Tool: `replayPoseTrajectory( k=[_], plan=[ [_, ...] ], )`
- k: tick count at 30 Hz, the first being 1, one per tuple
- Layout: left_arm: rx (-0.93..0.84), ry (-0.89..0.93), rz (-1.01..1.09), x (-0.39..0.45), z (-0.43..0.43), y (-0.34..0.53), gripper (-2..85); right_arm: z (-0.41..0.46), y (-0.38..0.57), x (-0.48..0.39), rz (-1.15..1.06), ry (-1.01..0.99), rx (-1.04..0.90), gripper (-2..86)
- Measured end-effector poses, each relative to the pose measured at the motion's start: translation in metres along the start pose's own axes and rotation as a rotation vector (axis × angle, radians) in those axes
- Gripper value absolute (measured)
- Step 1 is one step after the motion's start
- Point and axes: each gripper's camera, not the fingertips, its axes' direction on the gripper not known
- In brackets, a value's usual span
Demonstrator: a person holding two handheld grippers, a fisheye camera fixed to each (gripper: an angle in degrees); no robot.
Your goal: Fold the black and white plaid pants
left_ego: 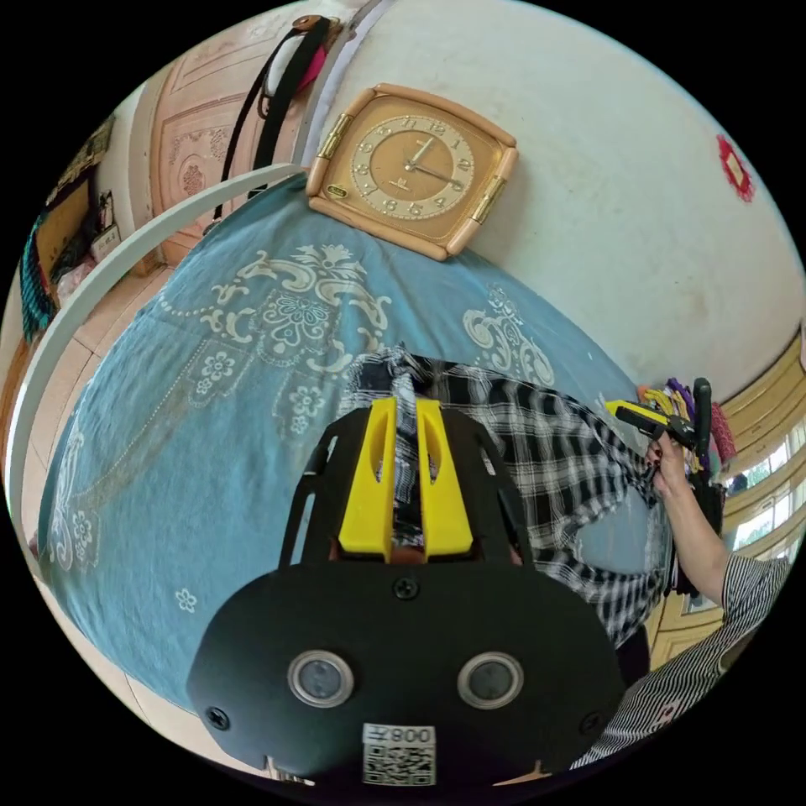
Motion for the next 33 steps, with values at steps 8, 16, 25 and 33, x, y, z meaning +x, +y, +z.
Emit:
replayPoseTrajectory(
  k=[8, 16, 25, 33],
  plan=[
    [-0.157, 0.304, 0.338, 0.140, 0.058, 0.045, 5.6, -0.084, 0.220, 0.089, 0.437, 0.240, 0.082, 1.7],
    [-0.333, 0.326, 0.765, 0.338, 0.139, 0.073, 7.3, -0.082, 0.304, 0.162, 0.700, 0.389, -0.021, 5.9],
    [-0.422, 0.158, 0.817, 0.411, 0.178, 0.088, 1.3, -0.028, 0.327, 0.203, 0.744, 0.318, -0.119, 2.9],
    [-0.372, 0.282, 0.774, 0.435, 0.159, 0.098, 0.6, -0.033, 0.340, 0.225, 0.735, 0.394, -0.132, 0.6]
  ],
)
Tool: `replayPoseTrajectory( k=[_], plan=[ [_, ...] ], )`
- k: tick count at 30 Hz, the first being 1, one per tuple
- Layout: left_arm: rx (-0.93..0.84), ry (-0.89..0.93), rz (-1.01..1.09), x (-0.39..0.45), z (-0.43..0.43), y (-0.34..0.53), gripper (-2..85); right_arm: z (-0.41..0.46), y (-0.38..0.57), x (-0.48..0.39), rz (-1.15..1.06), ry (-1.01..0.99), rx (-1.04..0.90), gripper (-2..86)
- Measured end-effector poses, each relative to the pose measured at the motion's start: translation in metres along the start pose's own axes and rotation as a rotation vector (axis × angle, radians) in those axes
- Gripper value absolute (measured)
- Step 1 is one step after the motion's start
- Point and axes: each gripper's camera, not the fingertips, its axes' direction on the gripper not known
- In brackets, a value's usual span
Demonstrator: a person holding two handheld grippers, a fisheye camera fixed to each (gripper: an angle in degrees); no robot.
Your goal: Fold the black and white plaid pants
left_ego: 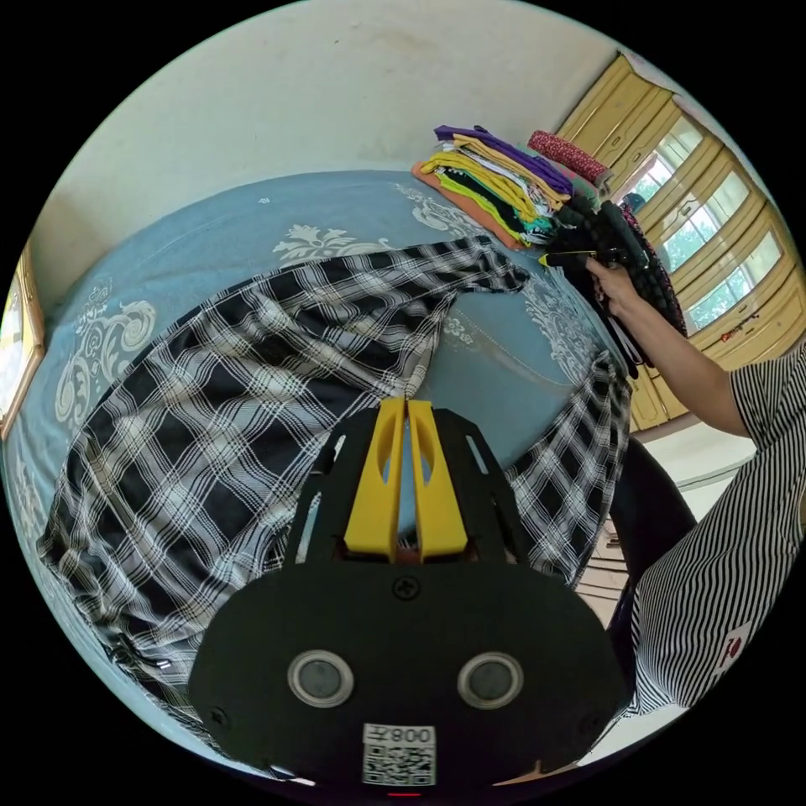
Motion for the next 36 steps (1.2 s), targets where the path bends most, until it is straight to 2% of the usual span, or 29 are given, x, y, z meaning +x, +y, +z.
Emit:
replayPoseTrajectory(
  k=[8, 15, 19, 22, 27, 36],
  plan=[
    [-0.050, 0.002, -0.046, 0.012, 0.027, -0.002, 0.7, 0.036, 0.006, -0.008, 0.003, -0.102, 0.020, 7.0],
    [-0.046, 0.005, -0.044, 0.024, 0.032, -0.010, 0.7, 0.074, -0.003, -0.008, 0.015, -0.175, -0.070, 3.8],
    [0.022, 0.052, -0.055, 0.027, 0.021, -0.010, 0.6, 0.062, -0.015, -0.014, -0.075, 0.009, -0.042, 1.4],
    [0.032, 0.071, -0.034, 0.032, 0.020, -0.010, 0.6, 0.053, -0.023, -0.007, -0.057, 0.000, -0.010, 1.1],
    [-0.072, 0.078, -0.039, 0.035, 0.045, -0.005, 0.8, 0.094, -0.018, -0.016, -0.075, 0.060, -0.184, 1.5],
    [0.007, 0.141, -0.039, 0.034, 0.021, 0.018, 1.0, 0.070, -0.011, -0.032, -0.016, 0.068, 0.045, 4.6]
  ],
)
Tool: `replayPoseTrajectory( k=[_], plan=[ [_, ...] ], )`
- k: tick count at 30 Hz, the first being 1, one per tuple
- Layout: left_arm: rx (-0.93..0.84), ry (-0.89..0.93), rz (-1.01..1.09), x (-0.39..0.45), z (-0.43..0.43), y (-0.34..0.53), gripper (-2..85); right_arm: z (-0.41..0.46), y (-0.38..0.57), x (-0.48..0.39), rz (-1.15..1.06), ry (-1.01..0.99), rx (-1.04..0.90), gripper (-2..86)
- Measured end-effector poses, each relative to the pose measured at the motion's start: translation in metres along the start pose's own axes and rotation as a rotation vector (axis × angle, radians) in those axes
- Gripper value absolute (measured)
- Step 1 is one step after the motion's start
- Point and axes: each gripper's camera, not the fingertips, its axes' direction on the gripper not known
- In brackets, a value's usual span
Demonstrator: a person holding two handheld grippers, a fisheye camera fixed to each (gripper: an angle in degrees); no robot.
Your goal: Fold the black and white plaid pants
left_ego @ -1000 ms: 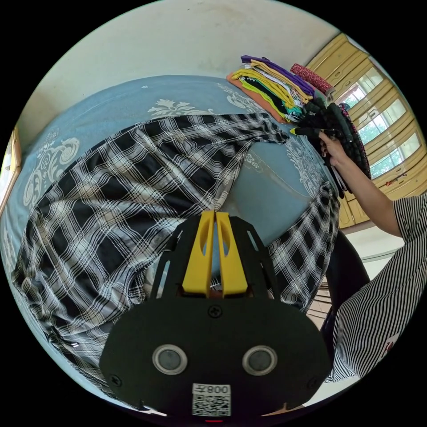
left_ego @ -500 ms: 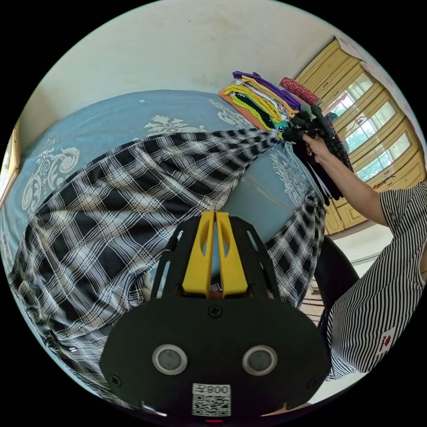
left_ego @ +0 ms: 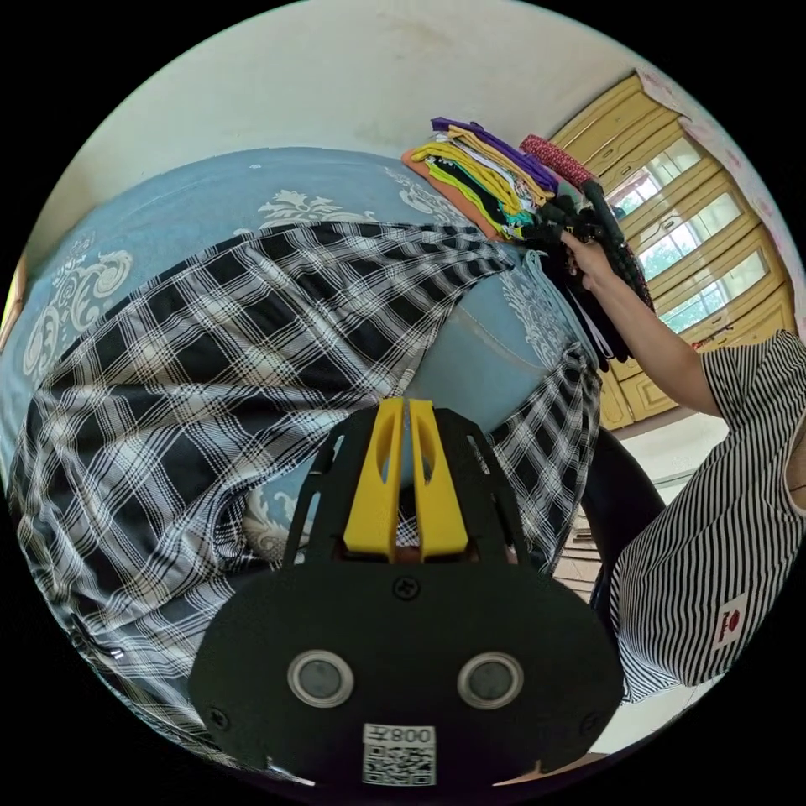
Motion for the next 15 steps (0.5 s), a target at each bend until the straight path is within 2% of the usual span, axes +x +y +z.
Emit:
replayPoseTrajectory(
  k=[4, 7, 8, 10, 15],
  plan=[
    [0.066, -0.009, -0.045, -0.006, -0.013, 0.011, 1.0, 0.017, -0.023, -0.024, -0.071, -0.099, 0.005, 4.2],
    [0.078, -0.032, -0.115, -0.017, -0.017, 0.021, 0.6, 0.055, -0.042, -0.044, -0.113, -0.124, -0.100, 1.6],
    [0.086, -0.034, -0.133, -0.022, -0.018, 0.025, 0.5, 0.070, -0.047, -0.050, -0.124, -0.105, -0.157, 1.1],
    [0.086, -0.065, -0.166, -0.029, -0.021, 0.031, 0.4, 0.068, -0.054, -0.052, -0.121, -0.084, -0.079, 0.7],
    [0.138, -0.097, -0.253, -0.044, -0.040, 0.056, 0.3, 0.076, -0.068, -0.059, -0.165, -0.017, -0.139, 0.2]
  ],
)
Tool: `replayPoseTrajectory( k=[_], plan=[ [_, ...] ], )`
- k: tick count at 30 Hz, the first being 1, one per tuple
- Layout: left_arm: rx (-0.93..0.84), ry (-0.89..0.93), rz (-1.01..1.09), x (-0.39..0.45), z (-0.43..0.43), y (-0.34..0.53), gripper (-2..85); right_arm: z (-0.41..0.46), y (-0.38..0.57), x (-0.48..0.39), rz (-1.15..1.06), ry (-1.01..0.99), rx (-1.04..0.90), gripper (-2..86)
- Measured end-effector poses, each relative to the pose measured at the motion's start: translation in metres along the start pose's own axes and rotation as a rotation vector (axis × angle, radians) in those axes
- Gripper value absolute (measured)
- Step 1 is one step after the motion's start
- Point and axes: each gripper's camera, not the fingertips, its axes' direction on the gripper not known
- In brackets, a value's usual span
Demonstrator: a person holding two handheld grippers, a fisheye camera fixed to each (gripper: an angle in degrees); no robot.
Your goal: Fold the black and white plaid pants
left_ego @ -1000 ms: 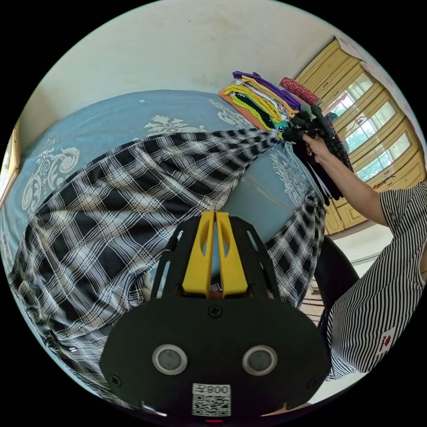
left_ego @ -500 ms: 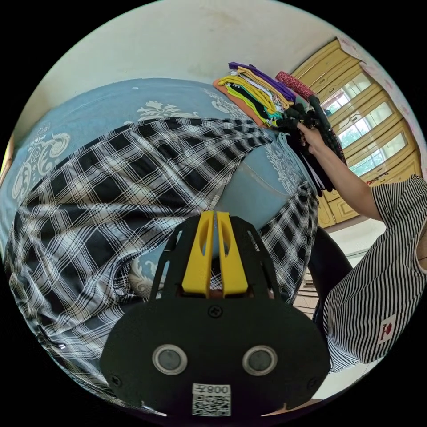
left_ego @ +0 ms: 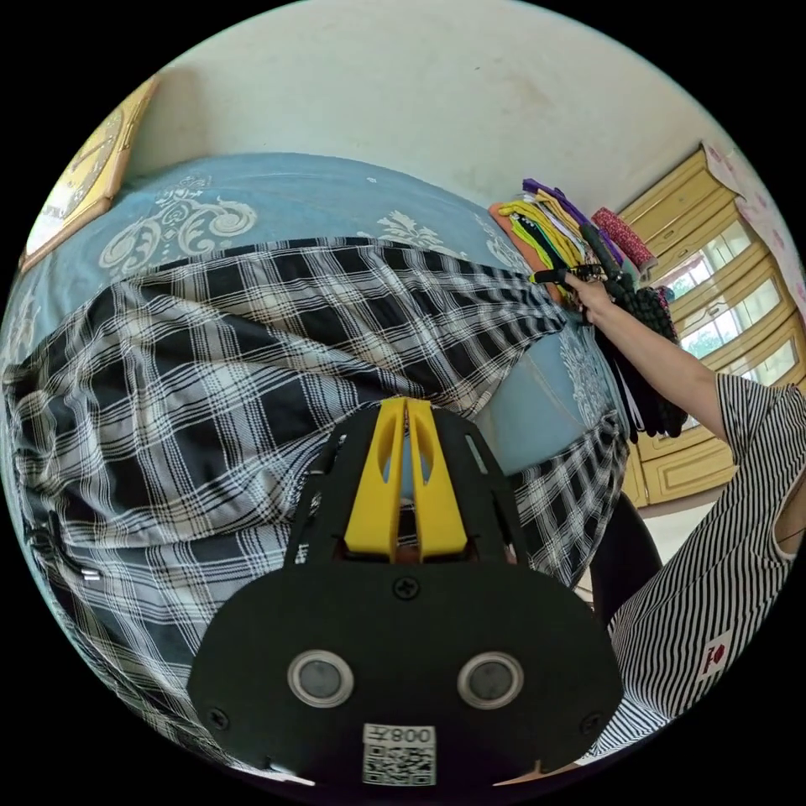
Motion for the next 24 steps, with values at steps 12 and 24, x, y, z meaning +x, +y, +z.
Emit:
replayPoseTrajectory(
  k=[12, 24],
  plan=[
    [0.020, -0.131, -0.190, -0.051, -0.044, 0.058, 0.7, -0.028, 0.094, -0.030, -0.083, -0.145, 0.148, -0.3],
    [-0.025, -0.159, -0.228, -0.054, -0.062, 0.070, 0.3, -0.007, 0.130, -0.035, -0.071, -0.185, 0.000, 0.1]
  ],
)
